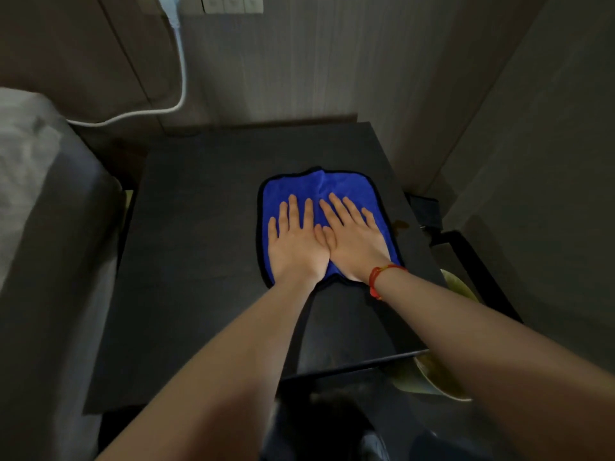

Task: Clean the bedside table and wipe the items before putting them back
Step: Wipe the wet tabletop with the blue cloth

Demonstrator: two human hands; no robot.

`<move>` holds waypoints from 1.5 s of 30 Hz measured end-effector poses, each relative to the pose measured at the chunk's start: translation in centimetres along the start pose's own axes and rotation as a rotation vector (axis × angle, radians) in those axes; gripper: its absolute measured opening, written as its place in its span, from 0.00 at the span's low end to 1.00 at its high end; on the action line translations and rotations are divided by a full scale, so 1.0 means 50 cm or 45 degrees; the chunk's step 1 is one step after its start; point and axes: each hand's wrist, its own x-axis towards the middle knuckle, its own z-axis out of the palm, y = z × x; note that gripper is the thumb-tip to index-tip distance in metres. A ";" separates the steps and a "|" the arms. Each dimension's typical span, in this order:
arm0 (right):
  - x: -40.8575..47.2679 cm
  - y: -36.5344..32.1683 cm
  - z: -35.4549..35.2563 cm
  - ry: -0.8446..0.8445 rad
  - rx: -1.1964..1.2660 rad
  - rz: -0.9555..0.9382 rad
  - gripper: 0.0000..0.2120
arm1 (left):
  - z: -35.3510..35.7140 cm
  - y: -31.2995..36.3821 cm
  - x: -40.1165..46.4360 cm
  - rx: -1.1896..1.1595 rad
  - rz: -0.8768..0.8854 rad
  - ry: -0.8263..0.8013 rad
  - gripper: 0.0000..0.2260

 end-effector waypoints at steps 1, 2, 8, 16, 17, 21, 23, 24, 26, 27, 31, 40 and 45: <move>0.019 0.004 -0.002 0.002 0.002 0.003 0.26 | 0.000 0.002 0.019 -0.001 -0.004 -0.001 0.24; 0.039 0.009 -0.005 0.003 0.004 0.004 0.26 | 0.000 0.004 0.040 -0.004 -0.007 -0.002 0.24; 0.172 0.039 -0.019 0.020 0.021 0.023 0.25 | -0.002 0.018 0.173 -0.007 -0.021 -0.004 0.23; 0.309 0.076 -0.033 0.033 0.022 0.027 0.25 | -0.003 0.040 0.311 -0.001 -0.032 -0.009 0.23; 0.318 0.079 -0.034 0.036 0.024 0.028 0.25 | -0.003 0.041 0.320 0.003 -0.030 -0.012 0.23; 0.335 0.084 -0.034 0.038 0.030 0.025 0.25 | -0.005 0.045 0.336 0.020 -0.034 -0.008 0.23; 0.330 0.084 -0.034 0.027 0.045 0.037 0.25 | -0.005 0.047 0.329 0.027 -0.024 -0.008 0.23; 0.325 0.084 -0.033 0.025 0.049 0.044 0.25 | -0.005 0.047 0.323 0.034 -0.017 -0.008 0.23; 0.311 0.082 -0.031 0.030 0.049 0.048 0.25 | -0.004 0.047 0.308 0.047 -0.004 -0.003 0.23; 0.300 0.083 -0.030 0.031 0.050 0.048 0.25 | -0.004 0.046 0.298 0.049 0.002 -0.003 0.24; 0.237 0.083 -0.026 0.020 0.058 0.057 0.26 | 0.000 0.052 0.241 0.050 0.040 -0.011 0.24; 0.041 0.070 -0.017 0.011 0.051 0.080 0.25 | 0.011 0.061 0.058 0.030 0.067 -0.008 0.25; -0.065 0.059 -0.005 0.011 0.033 0.086 0.26 | 0.014 0.061 -0.047 0.028 0.071 -0.018 0.25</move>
